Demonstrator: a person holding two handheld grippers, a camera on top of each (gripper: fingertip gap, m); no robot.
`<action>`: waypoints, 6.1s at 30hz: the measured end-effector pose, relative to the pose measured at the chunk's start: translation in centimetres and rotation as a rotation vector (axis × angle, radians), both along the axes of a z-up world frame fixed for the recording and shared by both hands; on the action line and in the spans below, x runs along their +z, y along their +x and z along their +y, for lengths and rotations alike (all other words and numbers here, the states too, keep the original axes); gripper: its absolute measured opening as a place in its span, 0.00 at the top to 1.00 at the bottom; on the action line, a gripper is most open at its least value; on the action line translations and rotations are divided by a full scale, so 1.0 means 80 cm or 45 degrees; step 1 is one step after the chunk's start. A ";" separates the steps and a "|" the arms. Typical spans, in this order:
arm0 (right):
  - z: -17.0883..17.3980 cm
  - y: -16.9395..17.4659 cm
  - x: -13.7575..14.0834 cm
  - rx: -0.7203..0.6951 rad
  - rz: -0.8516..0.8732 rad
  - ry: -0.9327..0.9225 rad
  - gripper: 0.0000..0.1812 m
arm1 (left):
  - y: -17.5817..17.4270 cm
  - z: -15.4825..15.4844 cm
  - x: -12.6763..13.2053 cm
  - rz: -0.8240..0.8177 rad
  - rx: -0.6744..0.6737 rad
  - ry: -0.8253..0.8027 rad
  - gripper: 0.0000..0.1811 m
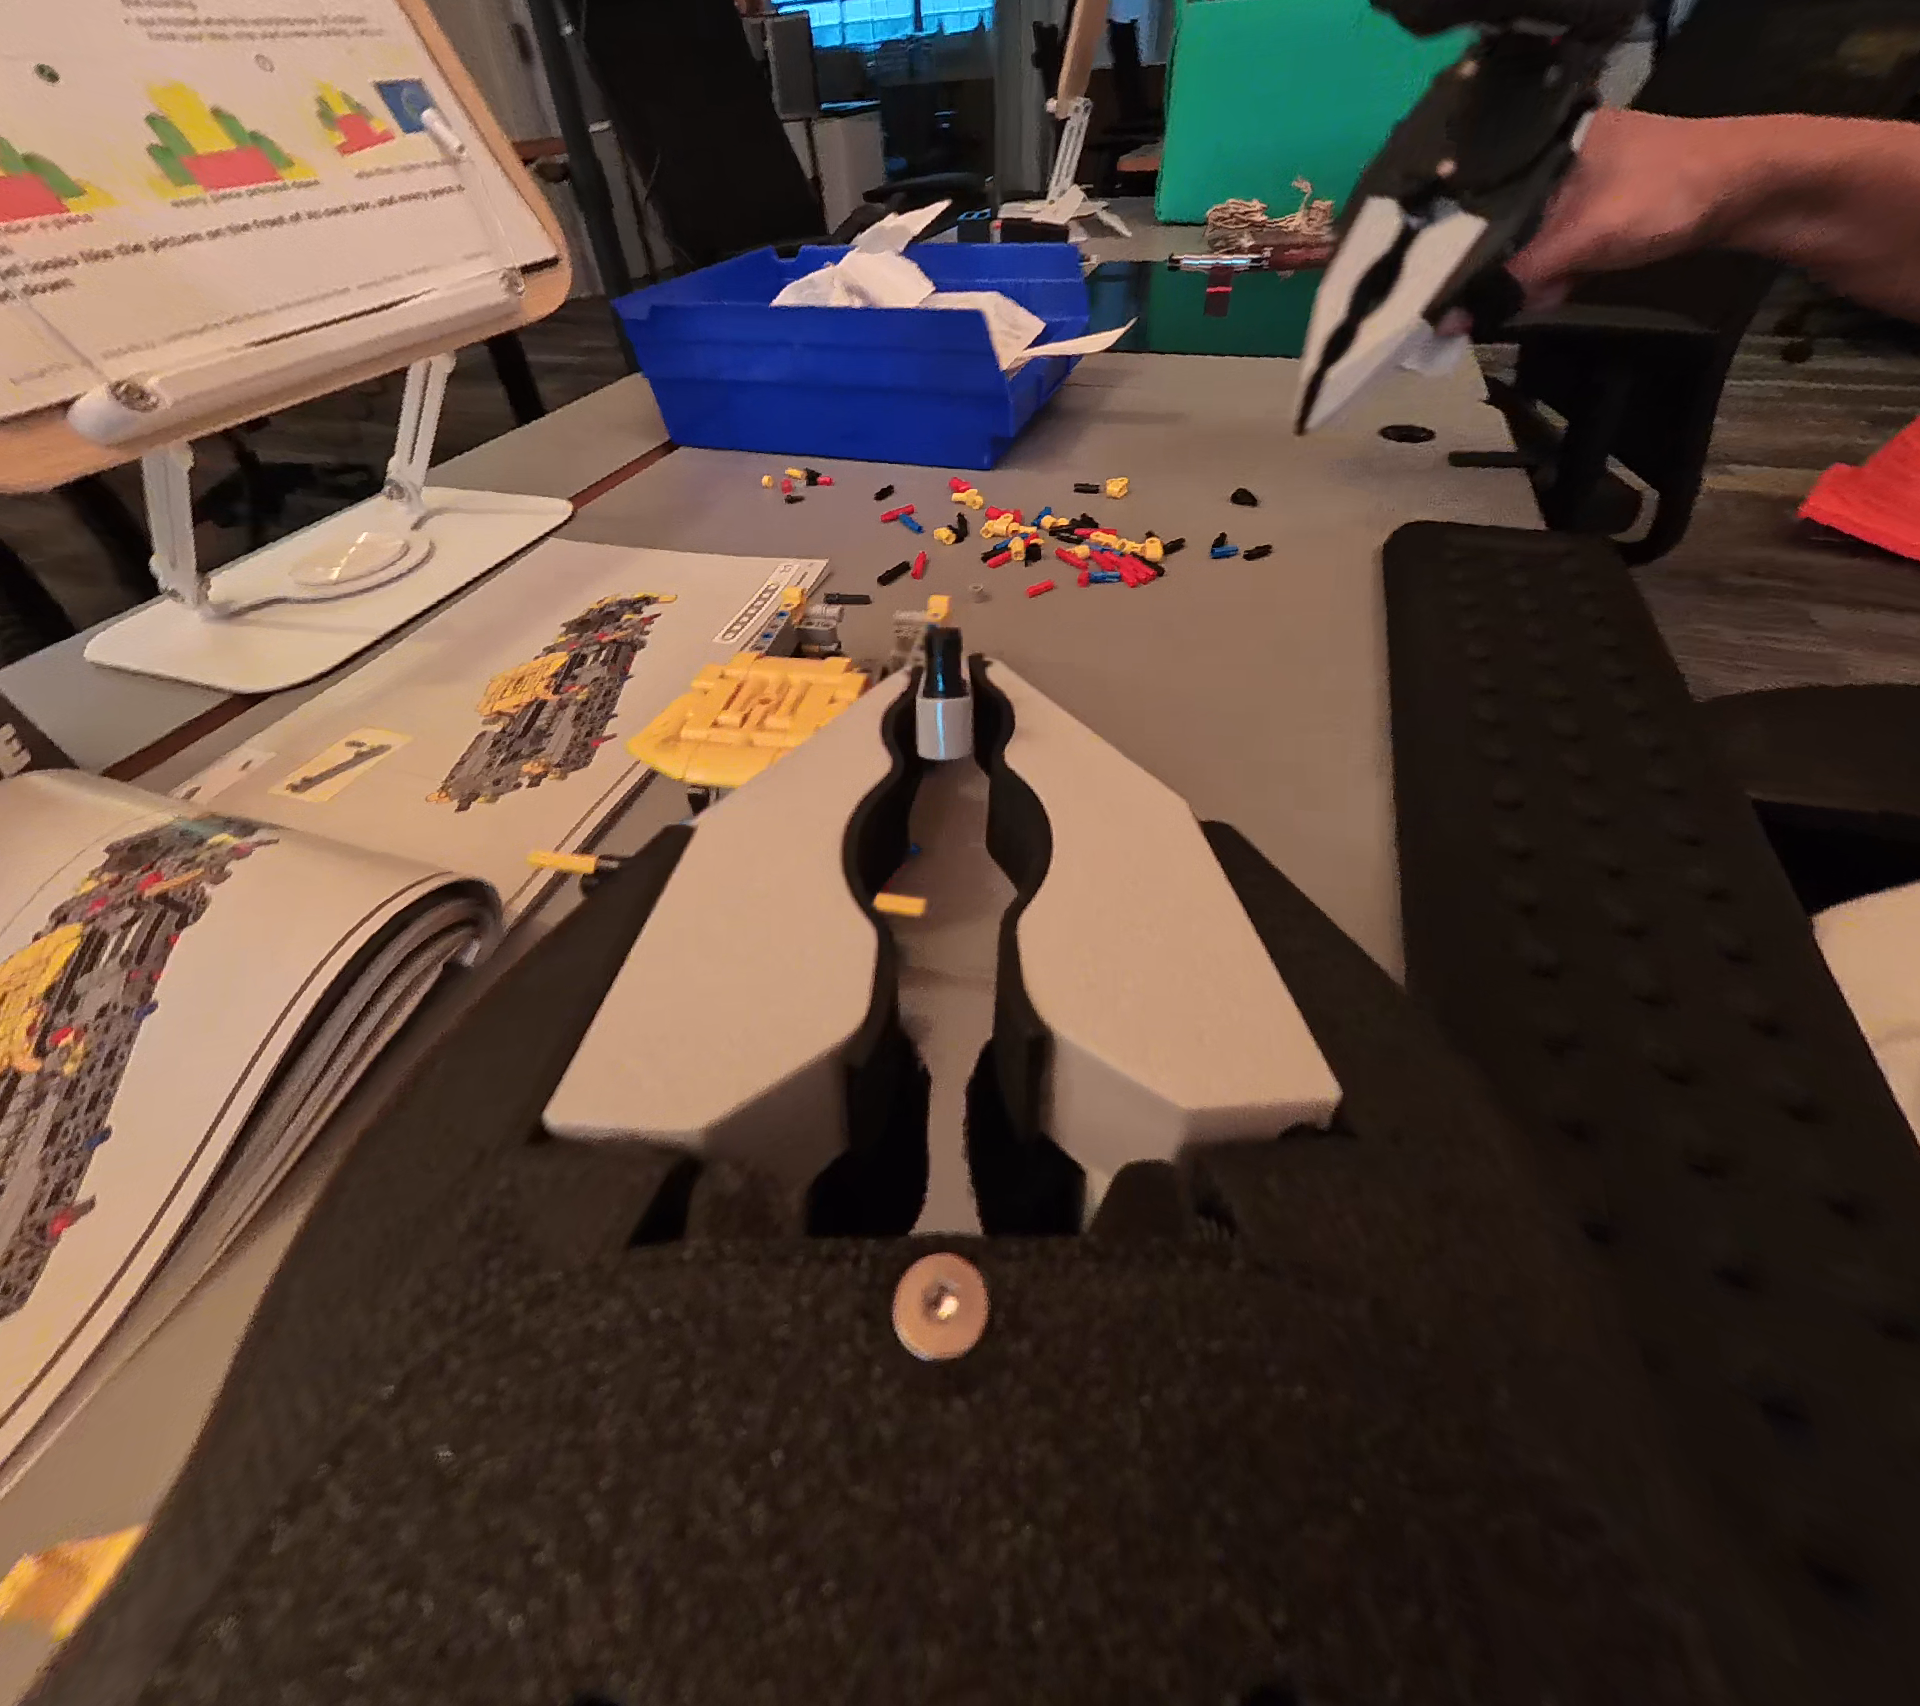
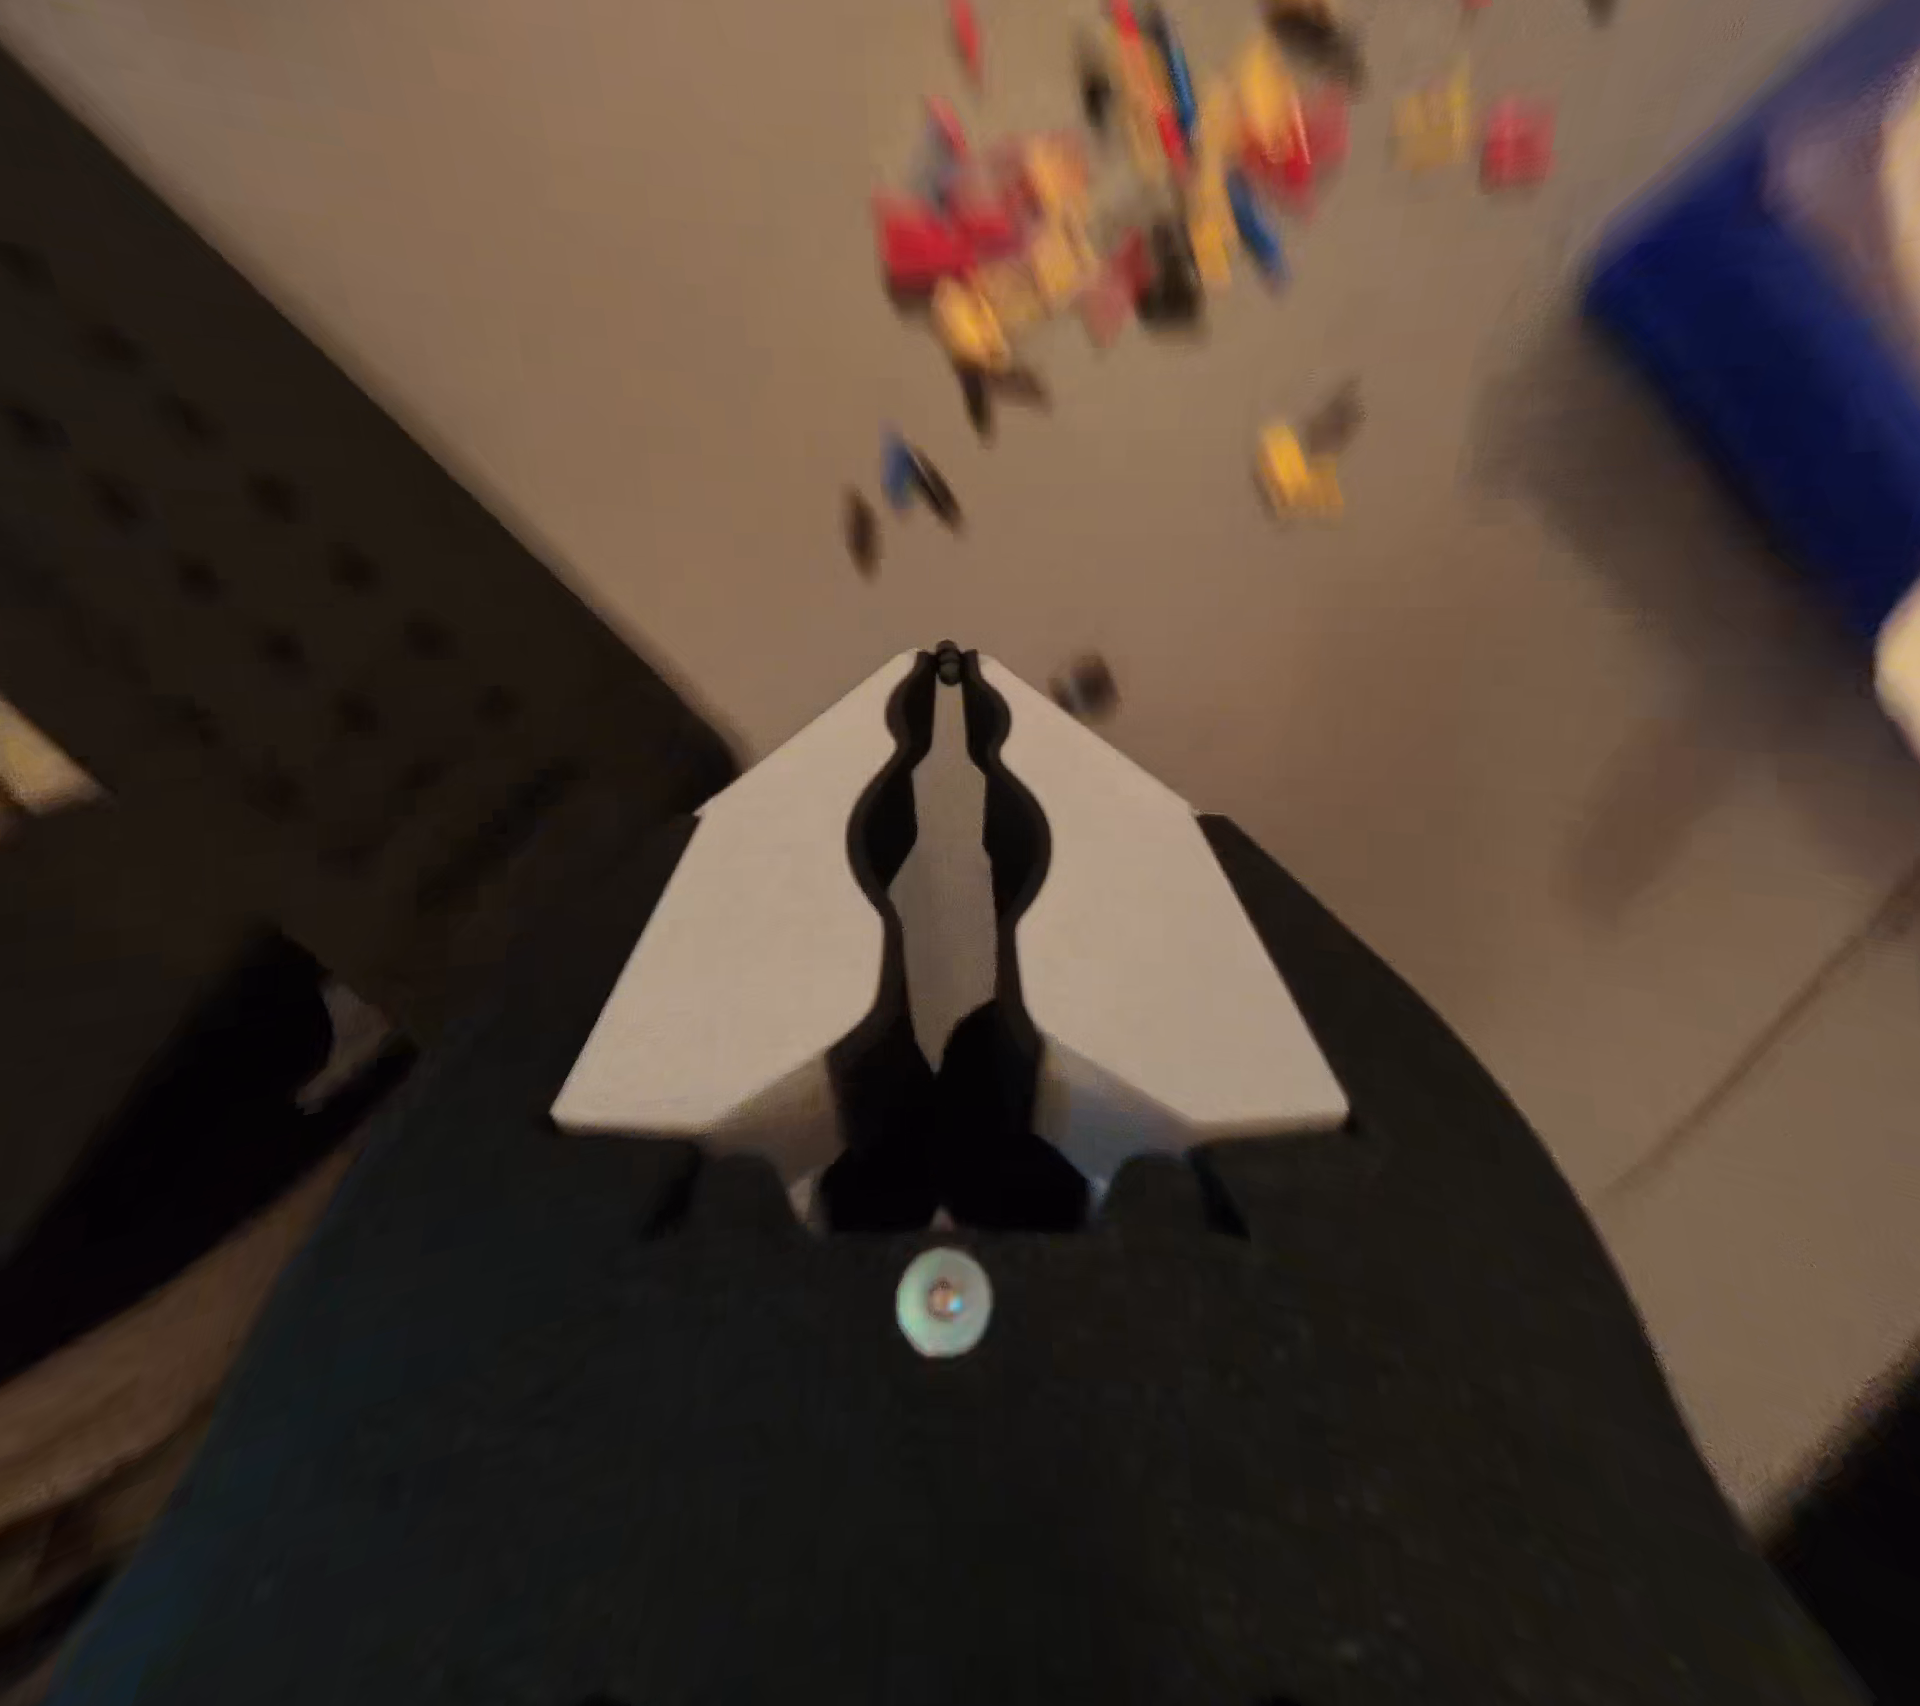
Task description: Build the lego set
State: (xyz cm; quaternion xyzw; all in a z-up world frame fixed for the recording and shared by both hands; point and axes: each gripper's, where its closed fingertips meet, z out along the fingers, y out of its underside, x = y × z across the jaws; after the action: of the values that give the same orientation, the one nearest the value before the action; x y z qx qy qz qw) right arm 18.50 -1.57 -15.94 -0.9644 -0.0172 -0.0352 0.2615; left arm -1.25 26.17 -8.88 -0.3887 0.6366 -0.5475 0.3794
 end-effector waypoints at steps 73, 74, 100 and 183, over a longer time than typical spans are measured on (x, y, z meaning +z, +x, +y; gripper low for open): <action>0.299 -0.277 0.098 0.910 0.296 0.602 0.98 | -0.019 -0.063 0.006 0.003 -0.276 0.013 0.97; 0.298 -0.280 0.107 0.920 0.351 0.649 0.98 | -0.022 -0.064 0.014 -0.015 -0.302 -0.043 0.96; 0.292 -0.264 0.058 0.818 0.256 0.331 0.98 | -0.009 -0.064 -0.027 0.113 -0.203 0.227 0.97; 0.106 -0.085 -0.056 0.454 0.009 -0.221 0.93 | 0.006 -0.044 -0.078 0.272 -0.098 0.398 0.96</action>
State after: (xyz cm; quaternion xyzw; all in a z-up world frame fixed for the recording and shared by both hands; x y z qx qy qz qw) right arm 11.66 6.90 -20.38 -0.9652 -0.1897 0.0165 0.1795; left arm -0.80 22.61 -15.14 -0.3563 0.7649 -0.4118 0.3440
